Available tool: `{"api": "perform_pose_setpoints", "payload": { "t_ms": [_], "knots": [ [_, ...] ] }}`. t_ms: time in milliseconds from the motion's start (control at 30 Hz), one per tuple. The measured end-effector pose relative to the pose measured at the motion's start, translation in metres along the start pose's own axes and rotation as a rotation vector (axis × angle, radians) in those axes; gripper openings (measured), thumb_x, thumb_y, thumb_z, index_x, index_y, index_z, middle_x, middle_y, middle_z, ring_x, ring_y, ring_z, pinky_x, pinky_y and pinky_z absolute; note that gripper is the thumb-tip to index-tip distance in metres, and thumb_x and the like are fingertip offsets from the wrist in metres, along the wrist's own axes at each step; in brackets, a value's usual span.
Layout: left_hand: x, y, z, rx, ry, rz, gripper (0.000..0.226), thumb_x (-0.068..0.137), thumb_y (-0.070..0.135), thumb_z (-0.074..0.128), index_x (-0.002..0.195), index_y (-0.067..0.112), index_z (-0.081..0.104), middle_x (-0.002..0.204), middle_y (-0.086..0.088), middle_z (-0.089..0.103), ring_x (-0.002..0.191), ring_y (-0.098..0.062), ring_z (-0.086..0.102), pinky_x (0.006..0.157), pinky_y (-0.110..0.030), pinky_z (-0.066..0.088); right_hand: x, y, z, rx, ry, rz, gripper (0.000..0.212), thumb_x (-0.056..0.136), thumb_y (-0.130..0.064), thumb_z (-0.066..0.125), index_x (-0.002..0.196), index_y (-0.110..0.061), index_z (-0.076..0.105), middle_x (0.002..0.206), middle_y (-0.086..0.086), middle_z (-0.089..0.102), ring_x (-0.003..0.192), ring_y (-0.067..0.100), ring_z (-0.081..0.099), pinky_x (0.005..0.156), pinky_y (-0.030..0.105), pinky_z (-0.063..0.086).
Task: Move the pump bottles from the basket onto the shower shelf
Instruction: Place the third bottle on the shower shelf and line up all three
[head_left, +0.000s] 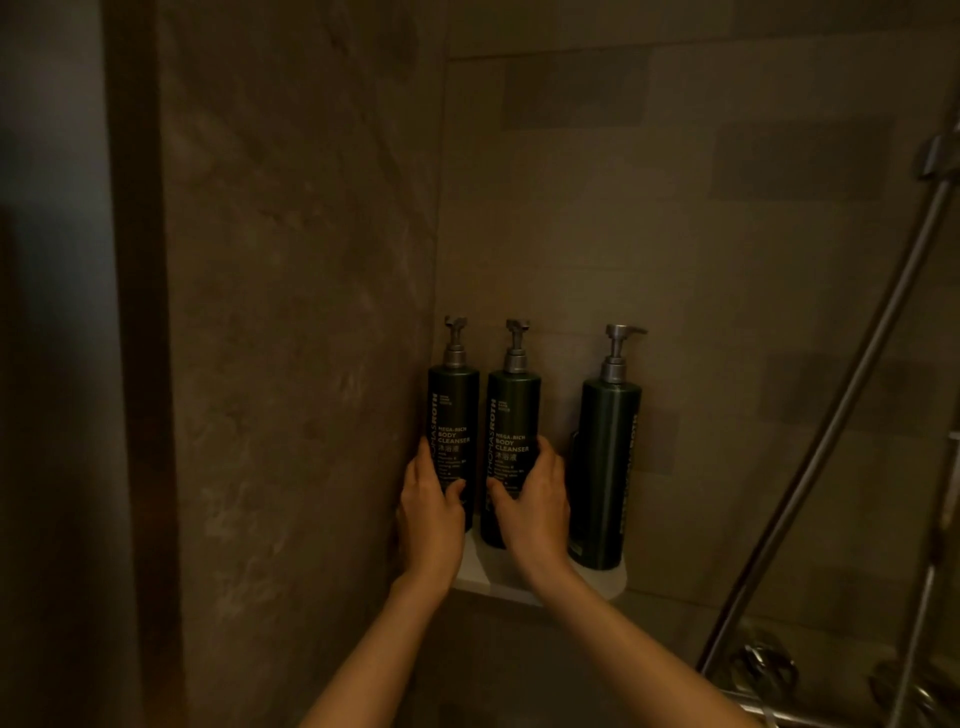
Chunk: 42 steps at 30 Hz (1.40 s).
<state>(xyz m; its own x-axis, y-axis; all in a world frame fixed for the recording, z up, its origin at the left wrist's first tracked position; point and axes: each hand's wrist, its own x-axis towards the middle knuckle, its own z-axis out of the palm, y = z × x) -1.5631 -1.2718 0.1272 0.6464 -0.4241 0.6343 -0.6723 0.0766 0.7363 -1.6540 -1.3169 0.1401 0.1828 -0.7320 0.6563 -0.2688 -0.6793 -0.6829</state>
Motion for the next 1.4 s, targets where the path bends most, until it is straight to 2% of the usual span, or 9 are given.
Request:
{"api": "perform_pose_setpoints", "payload": {
  "t_ms": [300,533,667,767,867,967,1033,1200,1400],
  "knots": [
    [0.000,0.000,-0.005,0.010,-0.016,-0.030,0.066,0.088,0.007,0.059,0.146,0.011,0.029,0.138,-0.013,0.047,0.122,-0.025,0.049,0.097,-0.031,0.038,-0.002,0.000,0.001,-0.006,-0.002,0.011,0.070,0.084,-0.017,0.068,0.142,-0.014,0.030,0.135,0.006,0.045,0.124,0.019,0.047,0.098,0.026,0.037],
    [-0.014,0.012,-0.012,0.031,0.001,0.031,0.069,0.087,0.007,0.060,0.146,0.014,0.027,0.147,-0.006,0.034,0.131,-0.021,0.038,0.108,-0.032,0.034,-0.015,-0.007,-0.020,0.059,0.003,-0.020,0.073,0.088,-0.025,0.063,0.147,-0.014,0.021,0.146,0.003,0.035,0.132,0.015,0.038,0.109,0.033,0.036],
    [-0.029,0.024,-0.008,0.001,0.014,0.133,0.066,0.089,0.016,0.060,0.146,0.017,0.026,0.149,-0.001,0.030,0.134,-0.016,0.033,0.111,-0.033,0.031,-0.025,-0.003,-0.051,0.057,0.077,-0.141,0.061,0.091,-0.023,0.058,0.144,-0.017,0.031,0.144,-0.003,0.038,0.130,0.006,0.036,0.107,0.027,0.035],
    [-0.032,0.032,0.001,-0.042,-0.046,0.132,0.071,0.088,0.022,0.062,0.147,0.017,0.024,0.151,-0.002,0.027,0.137,-0.015,0.029,0.113,-0.028,0.024,-0.023,0.006,-0.074,0.019,0.160,-0.187,0.053,0.089,-0.019,0.060,0.138,-0.019,0.039,0.137,-0.002,0.043,0.122,0.004,0.041,0.096,0.018,0.037],
    [-0.029,0.037,0.014,-0.070,-0.065,0.089,0.077,0.085,0.026,0.066,0.147,0.017,0.023,0.150,-0.001,0.028,0.135,-0.014,0.031,0.107,-0.024,0.025,-0.015,0.017,-0.086,-0.027,0.223,-0.156,0.060,0.087,-0.021,0.063,0.141,-0.024,0.034,0.141,-0.003,0.037,0.118,-0.004,0.034,0.088,0.005,0.029],
    [-0.025,0.041,0.026,-0.079,-0.059,0.025,0.082,0.081,0.030,0.070,0.147,0.017,0.023,0.148,-0.003,0.032,0.133,-0.019,0.035,0.106,-0.033,0.033,-0.004,0.027,-0.084,0.023,0.128,-0.036,0.074,0.087,-0.024,0.064,0.147,-0.021,0.022,0.148,0.000,0.033,0.127,0.007,0.035,0.098,0.019,0.030],
    [-0.022,0.043,0.033,-0.061,-0.040,-0.001,0.084,0.078,0.031,0.072,0.146,0.016,0.024,0.146,-0.005,0.035,0.131,-0.021,0.037,0.104,-0.036,0.035,0.003,0.032,-0.080,0.063,0.054,0.038,0.077,0.087,-0.025,0.064,0.149,-0.019,0.018,0.147,0.004,0.037,0.128,0.016,0.042,0.098,0.025,0.035],
    [-0.014,0.046,0.040,-0.046,-0.008,-0.066,0.086,0.073,0.025,0.077,0.144,0.017,0.028,0.142,-0.008,0.042,0.129,-0.024,0.042,0.103,-0.040,0.038,0.010,0.040,-0.072,0.055,0.078,0.108,0.075,0.081,-0.027,0.070,0.144,-0.019,0.030,0.135,0.006,0.049,0.116,0.021,0.053,0.093,0.034,0.047],
    [-0.016,0.044,0.037,-0.118,-0.096,-0.042,0.084,0.076,0.021,0.075,0.145,0.019,0.028,0.144,-0.005,0.042,0.130,-0.020,0.041,0.107,-0.039,0.036,0.018,0.041,-0.072,0.024,0.070,0.135,0.087,0.068,-0.036,0.081,0.140,-0.017,0.035,0.129,0.004,0.043,0.113,0.020,0.051,0.089,0.033,0.045]
  ]
}}
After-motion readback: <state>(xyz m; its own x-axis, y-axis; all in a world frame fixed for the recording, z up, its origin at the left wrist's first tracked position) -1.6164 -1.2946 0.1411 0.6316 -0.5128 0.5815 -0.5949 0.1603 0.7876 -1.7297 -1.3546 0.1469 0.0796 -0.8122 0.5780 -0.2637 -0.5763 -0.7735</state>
